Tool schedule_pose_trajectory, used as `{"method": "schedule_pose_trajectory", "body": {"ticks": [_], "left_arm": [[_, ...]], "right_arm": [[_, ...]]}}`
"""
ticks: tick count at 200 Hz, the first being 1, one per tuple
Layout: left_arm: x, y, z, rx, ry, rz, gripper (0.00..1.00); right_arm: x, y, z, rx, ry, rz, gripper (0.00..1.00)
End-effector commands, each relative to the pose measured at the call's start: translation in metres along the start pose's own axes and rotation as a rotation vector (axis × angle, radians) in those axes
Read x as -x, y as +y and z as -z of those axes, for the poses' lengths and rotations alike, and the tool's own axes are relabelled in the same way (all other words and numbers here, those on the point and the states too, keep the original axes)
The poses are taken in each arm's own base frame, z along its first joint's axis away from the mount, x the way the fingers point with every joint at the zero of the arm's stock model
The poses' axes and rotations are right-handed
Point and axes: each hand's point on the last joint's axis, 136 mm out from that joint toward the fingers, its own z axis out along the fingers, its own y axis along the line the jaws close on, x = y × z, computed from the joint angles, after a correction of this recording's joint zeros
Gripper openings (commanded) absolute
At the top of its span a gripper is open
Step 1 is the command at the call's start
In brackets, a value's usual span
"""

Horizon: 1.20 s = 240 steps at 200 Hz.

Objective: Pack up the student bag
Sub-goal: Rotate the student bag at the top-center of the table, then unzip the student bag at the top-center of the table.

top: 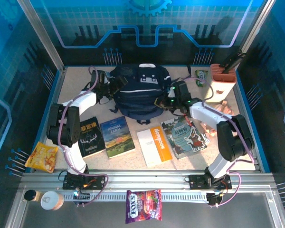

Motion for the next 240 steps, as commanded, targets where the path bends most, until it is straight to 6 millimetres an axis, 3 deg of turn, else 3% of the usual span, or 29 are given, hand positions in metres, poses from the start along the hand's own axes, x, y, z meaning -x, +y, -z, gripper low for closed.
{"method": "schedule_pose_trajectory", "body": {"ticks": [1, 18, 36, 55, 79, 120, 149, 179, 197, 204, 240], "left_arm": [[0.009, 0.006, 0.01, 0.071, -0.02, -0.096, 0.97], [0.013, 0.024, 0.026, 0.168, -0.058, -0.134, 0.98], [0.016, 0.039, 0.049, 0.278, -0.098, -0.198, 0.99], [0.016, 0.039, 0.072, 0.347, -0.103, -0.284, 0.99], [0.005, 0.024, 0.09, 0.34, -0.091, -0.397, 0.99], [-0.04, -0.019, 0.087, 0.288, -0.038, -0.634, 0.99], [-0.083, -0.044, 0.067, 0.277, 0.043, -0.863, 0.99], [-0.115, -0.05, 0.045, 0.323, 0.171, -1.043, 0.99], [-0.133, -0.05, 0.03, 0.372, 0.243, -1.173, 0.96], [-0.138, -0.051, 0.024, 0.395, 0.261, -1.222, 0.95], [-0.158, -0.061, -0.008, 0.457, 0.349, -1.376, 0.85]], "right_arm": [[-0.032, 0.039, -0.037, 0.091, 0.081, 0.013, 0.04], [-0.042, 0.03, -0.057, 0.049, 0.11, -0.008, 0.19], [-0.034, 0.018, -0.054, 0.011, 0.066, -0.004, 0.39], [-0.02, 0.012, -0.029, -0.012, 0.006, 0.048, 0.6], [-0.001, -0.001, 0.011, -0.067, -0.079, 0.107, 0.76], [0.026, -0.048, 0.066, -0.157, -0.198, 0.113, 1.0], [0.039, -0.073, 0.093, -0.235, -0.249, 0.15, 1.0], [0.05, -0.084, 0.112, -0.255, -0.273, 0.185, 1.0], [0.055, -0.086, 0.118, -0.251, -0.285, 0.197, 1.0], [0.049, -0.097, 0.117, -0.263, -0.269, 0.184, 1.0], [0.05, -0.098, 0.119, -0.238, -0.26, 0.18, 1.0]]}}
